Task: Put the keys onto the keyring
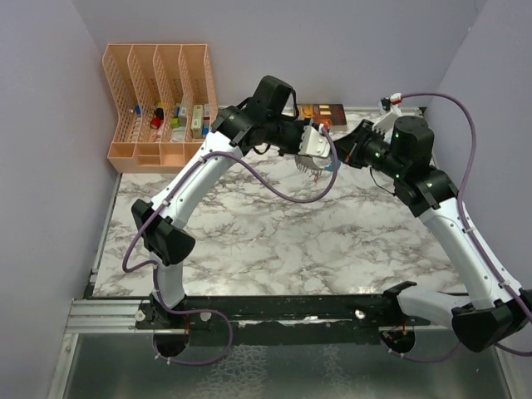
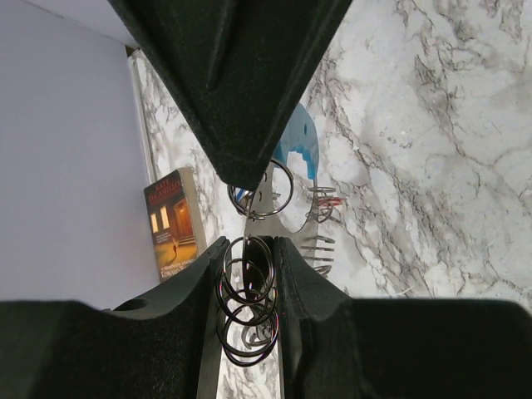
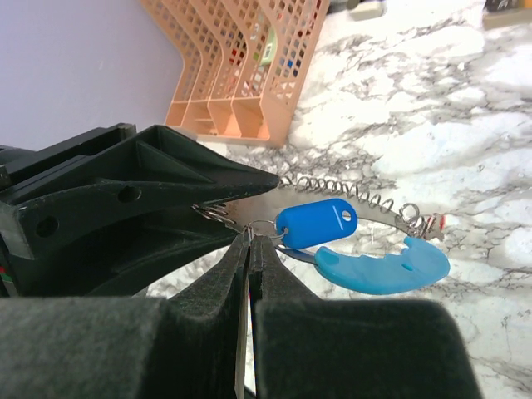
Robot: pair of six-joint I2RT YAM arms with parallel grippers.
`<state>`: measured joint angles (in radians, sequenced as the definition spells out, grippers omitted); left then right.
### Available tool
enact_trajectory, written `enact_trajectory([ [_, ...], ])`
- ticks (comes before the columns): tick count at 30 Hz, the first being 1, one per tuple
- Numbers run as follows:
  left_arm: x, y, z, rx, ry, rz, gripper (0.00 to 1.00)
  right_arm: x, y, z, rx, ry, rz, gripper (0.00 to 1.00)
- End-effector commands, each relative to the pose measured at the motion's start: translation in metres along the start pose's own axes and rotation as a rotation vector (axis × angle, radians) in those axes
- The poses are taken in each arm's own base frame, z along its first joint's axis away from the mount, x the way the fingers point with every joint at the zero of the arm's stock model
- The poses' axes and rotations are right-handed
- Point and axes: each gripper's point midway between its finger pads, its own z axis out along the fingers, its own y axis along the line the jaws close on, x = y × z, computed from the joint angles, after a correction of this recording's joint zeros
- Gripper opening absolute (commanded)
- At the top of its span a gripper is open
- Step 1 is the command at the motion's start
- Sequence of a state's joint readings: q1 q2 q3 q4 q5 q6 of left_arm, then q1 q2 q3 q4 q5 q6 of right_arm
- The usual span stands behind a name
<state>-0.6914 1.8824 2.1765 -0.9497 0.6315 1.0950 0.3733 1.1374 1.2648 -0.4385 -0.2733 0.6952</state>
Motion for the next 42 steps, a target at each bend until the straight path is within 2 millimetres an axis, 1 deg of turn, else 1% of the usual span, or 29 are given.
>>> enact_trajectory([
  [1,-0.008,0.026,-0.004,-0.108,-0.003,-0.05,0.0,-0.029,0.009,-0.003,0.016,-0.144,-0.021,0.01],
  [8,-0.008,0.035,-0.001,-0.142,-0.009,-0.134,0.0,-0.021,0.017,0.011,0.052,-0.197,-0.044,0.01],
  [11,-0.005,0.032,0.001,-0.134,0.002,-0.135,0.0,-0.025,0.019,0.013,0.05,-0.223,-0.044,0.01],
  [15,-0.001,0.026,0.001,-0.129,0.014,-0.129,0.0,-0.039,0.018,0.006,0.079,-0.279,-0.059,0.01],
  [17,-0.001,0.025,0.001,-0.122,0.012,-0.133,0.0,-0.042,0.016,0.003,0.093,-0.291,-0.061,0.01],
  [20,-0.005,0.024,0.0,-0.121,-0.001,-0.15,0.0,-0.044,0.014,0.0,0.108,-0.311,-0.059,0.01],
  [26,-0.018,0.028,-0.002,-0.125,-0.044,-0.206,0.0,-0.044,0.009,-0.001,0.11,-0.342,-0.057,0.01],
  [31,-0.028,0.028,-0.004,-0.121,-0.076,-0.242,0.0,-0.044,0.009,0.004,0.073,-0.385,-0.075,0.01],
  [34,-0.035,0.028,-0.006,-0.119,-0.097,-0.263,0.0,-0.043,0.011,0.009,0.047,-0.417,-0.101,0.01],
  [38,-0.039,0.029,-0.007,-0.12,-0.111,-0.287,0.0,-0.041,0.021,0.012,0.008,-0.466,-0.154,0.01],
  [42,-0.039,0.031,-0.008,-0.131,-0.108,-0.307,0.0,-0.048,0.026,0.008,-0.002,-0.53,-0.19,0.01],
])
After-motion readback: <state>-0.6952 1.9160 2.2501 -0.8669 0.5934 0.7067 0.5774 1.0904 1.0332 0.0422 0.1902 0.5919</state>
